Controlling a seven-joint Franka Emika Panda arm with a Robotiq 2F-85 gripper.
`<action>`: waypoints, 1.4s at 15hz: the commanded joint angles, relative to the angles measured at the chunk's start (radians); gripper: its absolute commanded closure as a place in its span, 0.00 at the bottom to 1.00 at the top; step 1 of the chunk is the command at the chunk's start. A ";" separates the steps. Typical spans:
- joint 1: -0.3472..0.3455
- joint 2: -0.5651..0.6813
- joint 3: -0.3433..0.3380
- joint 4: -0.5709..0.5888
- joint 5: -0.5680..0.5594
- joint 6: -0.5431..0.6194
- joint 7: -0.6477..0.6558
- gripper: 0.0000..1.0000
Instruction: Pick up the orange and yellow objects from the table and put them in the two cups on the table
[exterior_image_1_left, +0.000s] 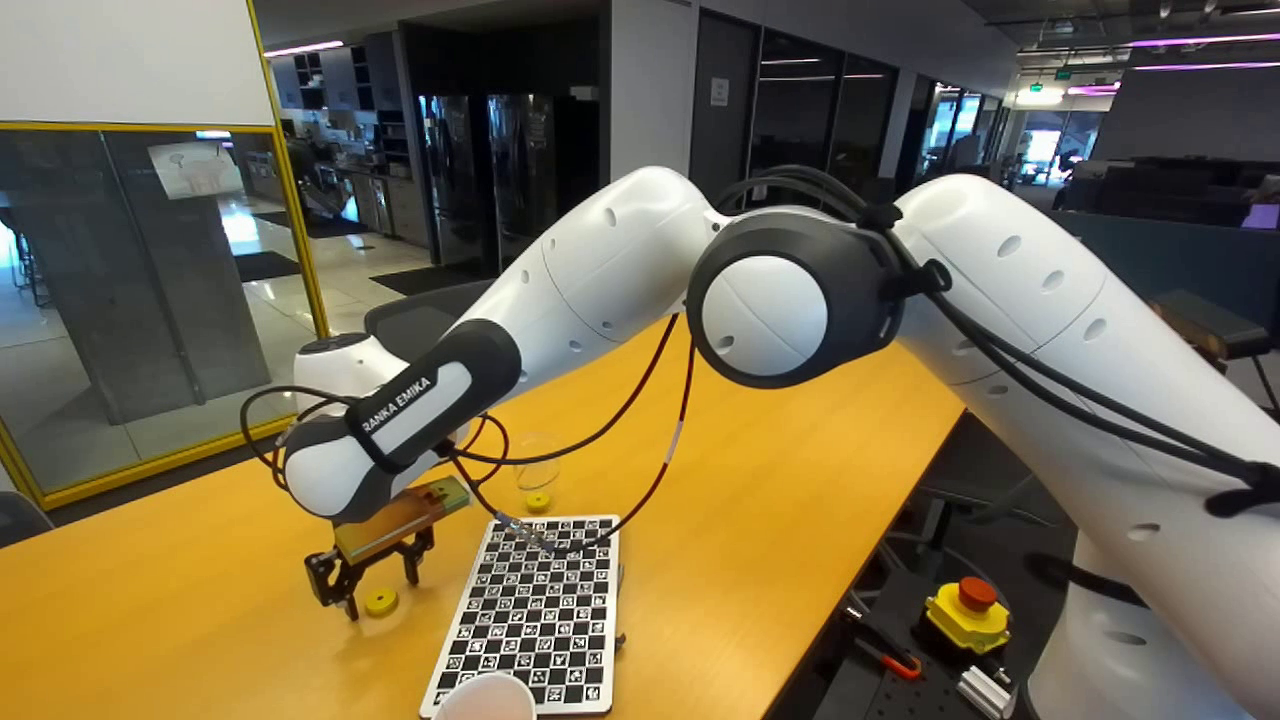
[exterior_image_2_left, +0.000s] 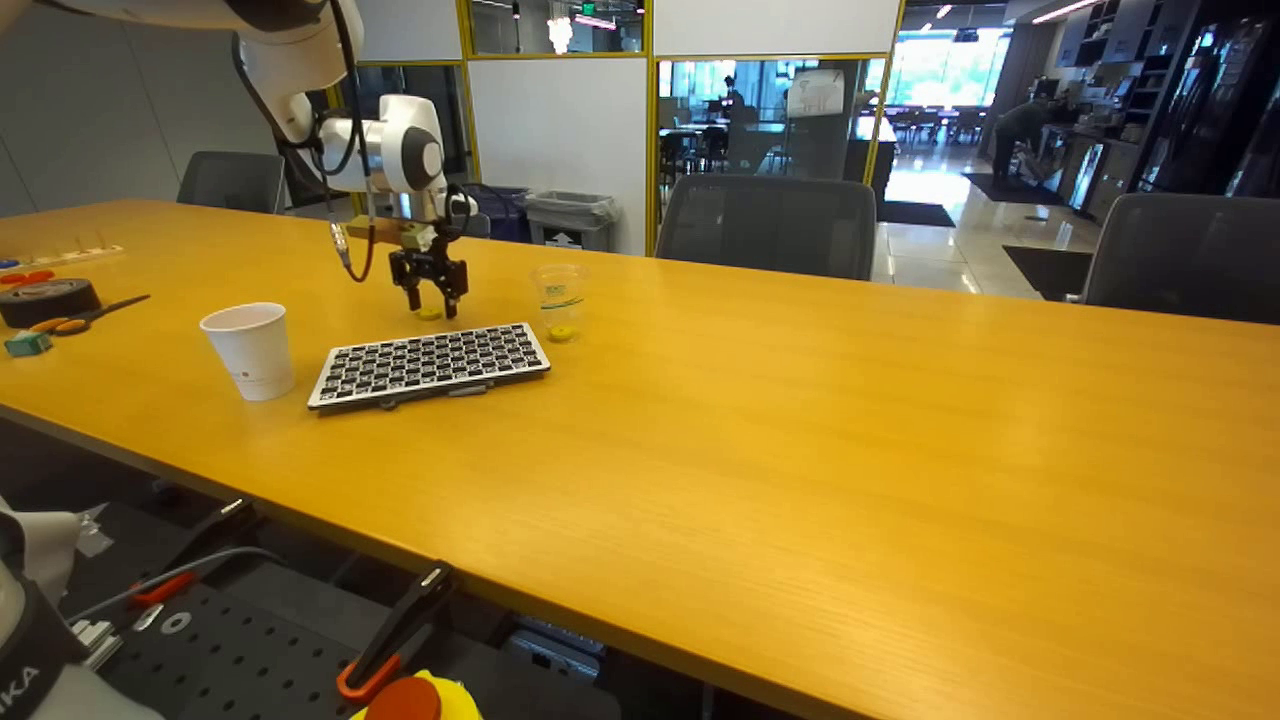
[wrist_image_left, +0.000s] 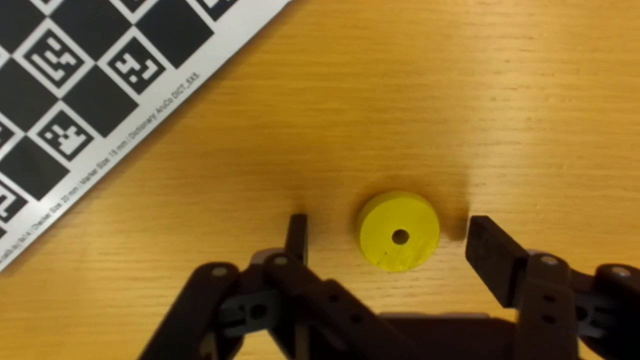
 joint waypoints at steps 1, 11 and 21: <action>0.016 0.019 -0.017 0.044 0.015 -0.011 -0.005 0.49; 0.005 -0.032 -0.040 0.002 0.009 -0.021 0.008 0.78; -0.067 -0.258 -0.128 -0.158 -0.016 -0.009 0.004 0.78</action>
